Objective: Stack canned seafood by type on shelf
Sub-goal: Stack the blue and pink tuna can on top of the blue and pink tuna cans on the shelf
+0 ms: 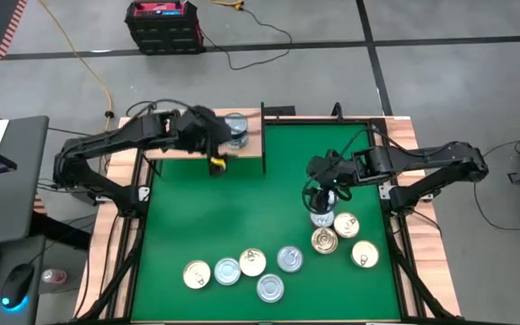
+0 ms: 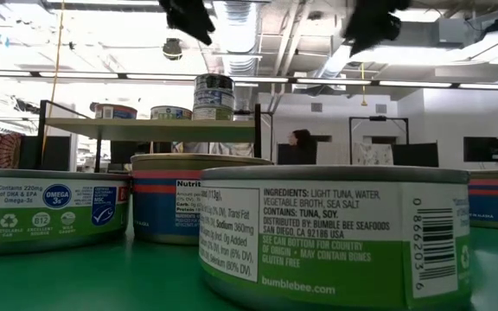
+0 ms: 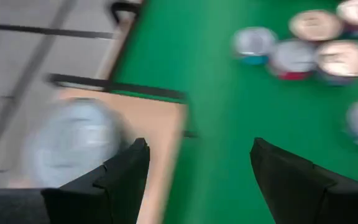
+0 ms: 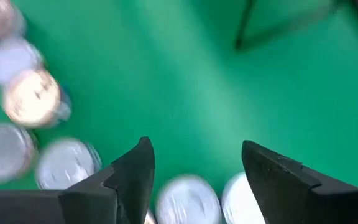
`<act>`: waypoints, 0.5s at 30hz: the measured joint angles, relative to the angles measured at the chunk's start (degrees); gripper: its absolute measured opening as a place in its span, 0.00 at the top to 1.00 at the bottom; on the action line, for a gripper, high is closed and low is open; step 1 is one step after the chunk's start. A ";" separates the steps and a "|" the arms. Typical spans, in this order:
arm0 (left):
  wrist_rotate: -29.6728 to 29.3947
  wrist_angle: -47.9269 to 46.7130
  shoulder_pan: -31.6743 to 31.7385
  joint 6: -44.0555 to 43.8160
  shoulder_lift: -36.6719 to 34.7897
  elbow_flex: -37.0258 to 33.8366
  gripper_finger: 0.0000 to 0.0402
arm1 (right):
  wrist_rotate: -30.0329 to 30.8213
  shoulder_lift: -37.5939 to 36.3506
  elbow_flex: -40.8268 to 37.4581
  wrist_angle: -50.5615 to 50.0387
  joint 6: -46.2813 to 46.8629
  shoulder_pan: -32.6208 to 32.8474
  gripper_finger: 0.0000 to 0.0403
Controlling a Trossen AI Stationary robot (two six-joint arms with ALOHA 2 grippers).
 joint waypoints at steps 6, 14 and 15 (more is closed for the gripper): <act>4.35 9.71 -12.29 -8.76 -0.05 -5.01 0.37 | -10.32 -0.92 -8.10 -4.10 -2.91 -8.18 0.39; 2.47 38.21 -24.59 -23.25 0.03 -21.59 0.43 | -18.83 -0.83 -20.49 -2.17 -4.06 -16.53 0.49; 1.06 40.54 -25.61 -25.59 0.08 -23.60 0.43 | -18.78 -0.83 -21.26 -2.22 -3.48 -17.31 0.50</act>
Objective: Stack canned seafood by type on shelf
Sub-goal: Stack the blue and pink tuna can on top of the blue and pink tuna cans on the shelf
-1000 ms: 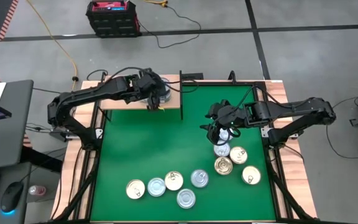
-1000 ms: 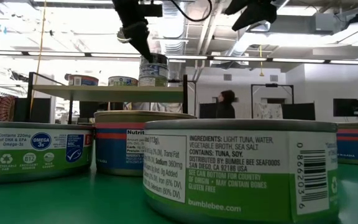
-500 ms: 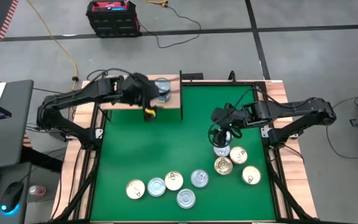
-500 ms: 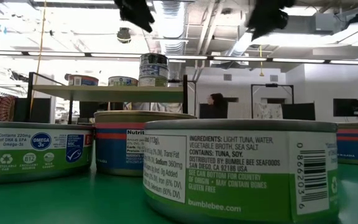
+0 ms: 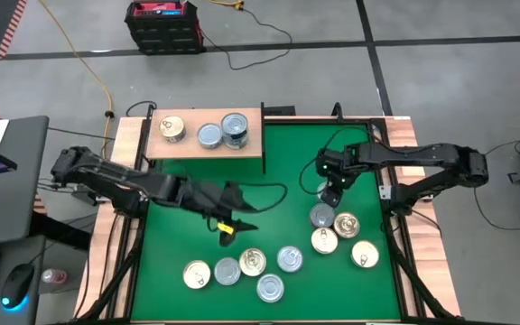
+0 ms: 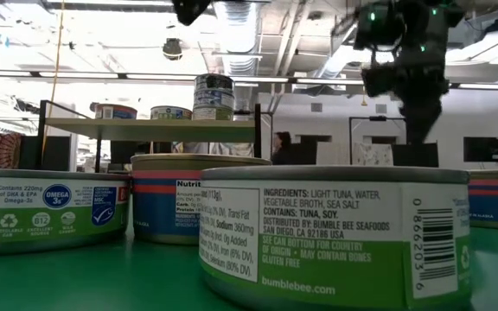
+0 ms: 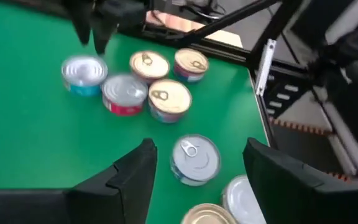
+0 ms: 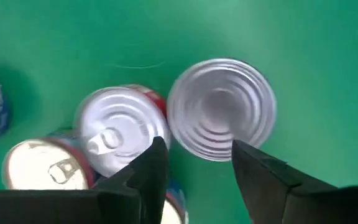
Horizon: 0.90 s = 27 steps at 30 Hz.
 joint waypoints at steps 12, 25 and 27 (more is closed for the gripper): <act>-9.06 4.11 -5.44 -18.31 0.09 -10.09 0.47 | -1.69 -0.02 -4.03 0.04 -3.02 -12.84 0.49; -11.96 -4.30 -8.26 -19.78 0.09 -10.09 0.47 | -10.36 -0.24 -3.95 4.63 3.35 4.91 0.60; -11.90 -4.11 -8.26 -19.08 0.09 -10.09 0.47 | -11.66 -0.51 -3.95 1.84 4.64 6.20 0.60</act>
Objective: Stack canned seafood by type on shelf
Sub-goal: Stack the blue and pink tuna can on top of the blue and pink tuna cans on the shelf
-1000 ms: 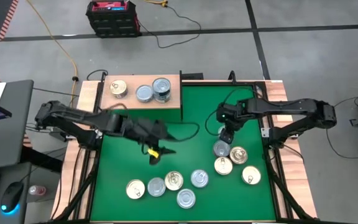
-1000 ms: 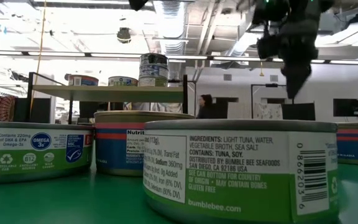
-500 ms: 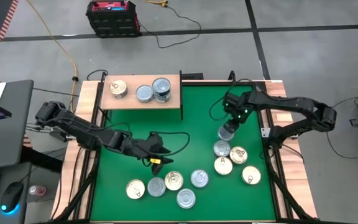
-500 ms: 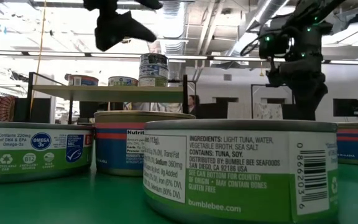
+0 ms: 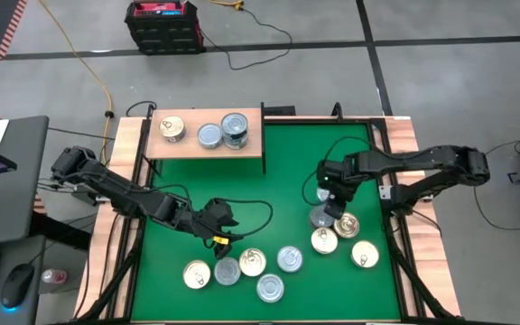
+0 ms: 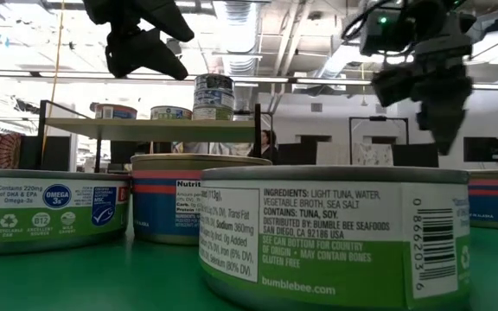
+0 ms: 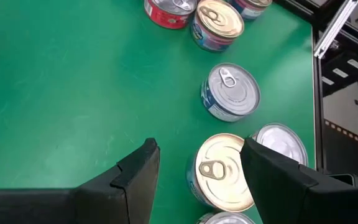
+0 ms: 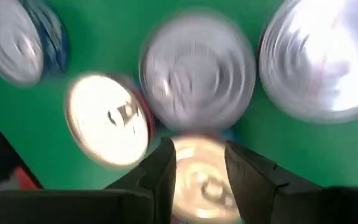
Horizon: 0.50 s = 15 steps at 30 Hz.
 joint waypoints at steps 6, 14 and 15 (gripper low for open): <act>3.07 7.03 1.49 1.99 -0.07 -3.50 0.47 | -0.02 -0.01 -0.73 -6.69 -0.51 2.50 0.58; 7.49 22.22 2.32 -5.55 -0.04 -13.87 0.52 | 2.71 0.03 -4.40 -8.70 -3.06 0.29 0.60; 7.31 22.34 2.32 -6.06 -0.02 -14.06 0.52 | 2.70 0.03 -5.25 -8.92 -3.46 0.30 0.60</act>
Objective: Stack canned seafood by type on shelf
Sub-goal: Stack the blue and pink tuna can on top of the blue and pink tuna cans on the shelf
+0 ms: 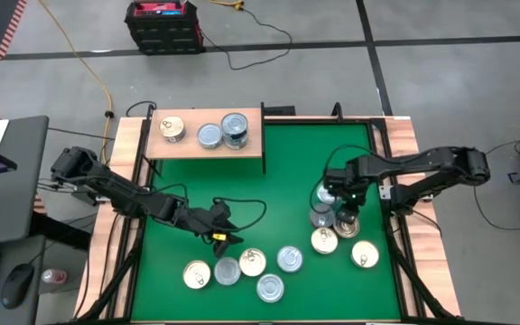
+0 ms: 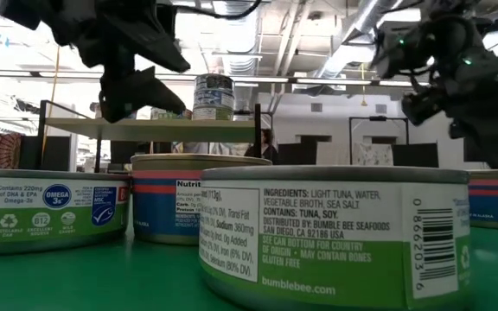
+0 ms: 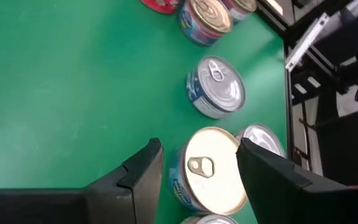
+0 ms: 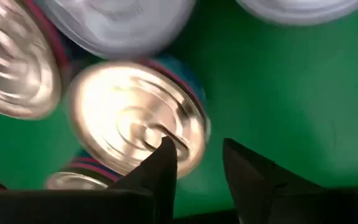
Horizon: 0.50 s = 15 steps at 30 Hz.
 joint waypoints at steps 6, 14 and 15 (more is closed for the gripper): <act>-0.21 0.98 -0.09 -0.34 -0.04 -0.02 0.53 | -0.03 0.04 -4.13 1.93 0.54 -1.26 0.68; -0.16 3.49 -0.09 -0.44 -0.32 -0.02 0.53 | -6.15 -0.13 -7.84 4.01 -0.28 -9.99 0.96; 0.00 3.54 -0.09 -0.45 -0.50 -0.02 0.53 | -5.38 -0.13 -8.14 3.90 -0.67 -11.23 0.97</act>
